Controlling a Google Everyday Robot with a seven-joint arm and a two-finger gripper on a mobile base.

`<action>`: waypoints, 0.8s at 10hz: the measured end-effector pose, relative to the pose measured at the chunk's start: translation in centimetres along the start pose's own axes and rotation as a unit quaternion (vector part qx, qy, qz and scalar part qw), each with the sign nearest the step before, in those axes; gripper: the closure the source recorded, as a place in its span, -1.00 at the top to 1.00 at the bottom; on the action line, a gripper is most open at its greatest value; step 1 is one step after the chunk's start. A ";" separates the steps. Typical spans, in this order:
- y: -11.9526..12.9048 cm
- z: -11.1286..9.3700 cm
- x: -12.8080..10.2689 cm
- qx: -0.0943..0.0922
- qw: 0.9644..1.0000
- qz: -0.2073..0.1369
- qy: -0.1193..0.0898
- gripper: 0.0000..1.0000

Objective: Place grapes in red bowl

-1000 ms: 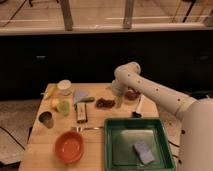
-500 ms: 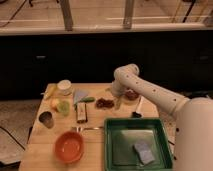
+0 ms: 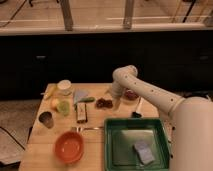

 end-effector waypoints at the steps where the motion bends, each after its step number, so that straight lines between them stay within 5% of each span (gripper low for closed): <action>1: 0.0 0.2 -0.1 -0.003 1.000 -0.001 -0.001 0.40; 8: 0.4 1.1 0.0 -0.019 1.000 0.002 -0.005 0.22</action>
